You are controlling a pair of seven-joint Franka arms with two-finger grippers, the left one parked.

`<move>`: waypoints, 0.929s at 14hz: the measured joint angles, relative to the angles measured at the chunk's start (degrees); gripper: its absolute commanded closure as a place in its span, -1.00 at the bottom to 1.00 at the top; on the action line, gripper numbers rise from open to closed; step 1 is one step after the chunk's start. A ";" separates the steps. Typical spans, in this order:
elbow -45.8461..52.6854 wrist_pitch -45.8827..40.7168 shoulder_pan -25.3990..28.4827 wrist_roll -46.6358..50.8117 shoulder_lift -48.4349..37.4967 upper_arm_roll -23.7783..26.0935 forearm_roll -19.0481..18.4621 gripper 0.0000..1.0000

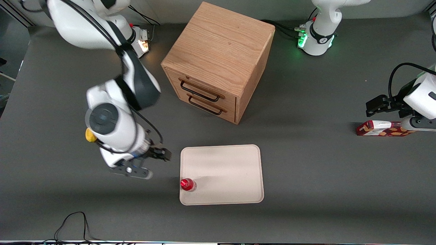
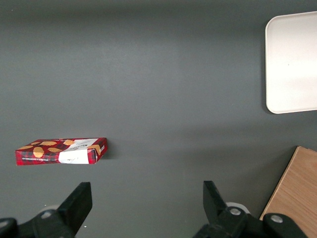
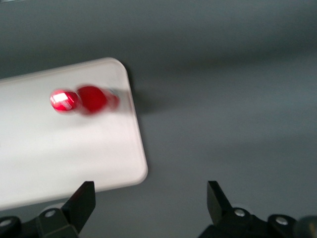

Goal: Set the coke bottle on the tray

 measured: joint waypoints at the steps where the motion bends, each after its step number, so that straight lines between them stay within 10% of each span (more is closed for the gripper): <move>1: -5.60 -0.40 -1.65 -2.95 -5.32 -0.52 0.82 -1.00; 9: -31.89 -4.46 -3.88 -25.15 -32.09 -13.59 4.06 -1.00; 13: -31.96 -4.63 -9.24 -26.84 -32.78 -10.72 4.15 -1.00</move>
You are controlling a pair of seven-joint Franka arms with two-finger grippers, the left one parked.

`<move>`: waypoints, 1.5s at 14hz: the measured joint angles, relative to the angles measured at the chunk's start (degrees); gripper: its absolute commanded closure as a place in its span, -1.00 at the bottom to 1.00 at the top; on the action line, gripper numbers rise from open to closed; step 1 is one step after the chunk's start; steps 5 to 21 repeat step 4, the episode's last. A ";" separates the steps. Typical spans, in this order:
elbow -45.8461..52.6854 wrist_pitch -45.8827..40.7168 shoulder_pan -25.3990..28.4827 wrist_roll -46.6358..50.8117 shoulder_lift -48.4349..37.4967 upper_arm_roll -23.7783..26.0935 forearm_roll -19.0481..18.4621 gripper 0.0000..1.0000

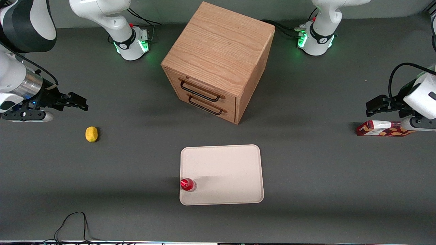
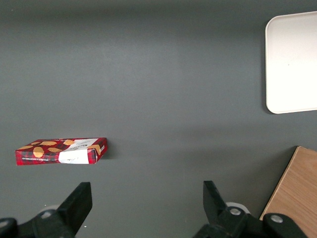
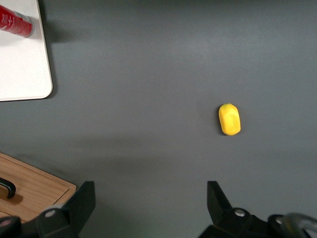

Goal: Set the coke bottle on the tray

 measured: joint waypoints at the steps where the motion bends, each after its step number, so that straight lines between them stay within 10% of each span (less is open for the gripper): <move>1: 0.13 0.03 -1.09 0.00 0.00 1.32 0.00 -1.00; 21: 0.94 0.05 -2.52 0.00 0.00 2.27 0.00 -1.00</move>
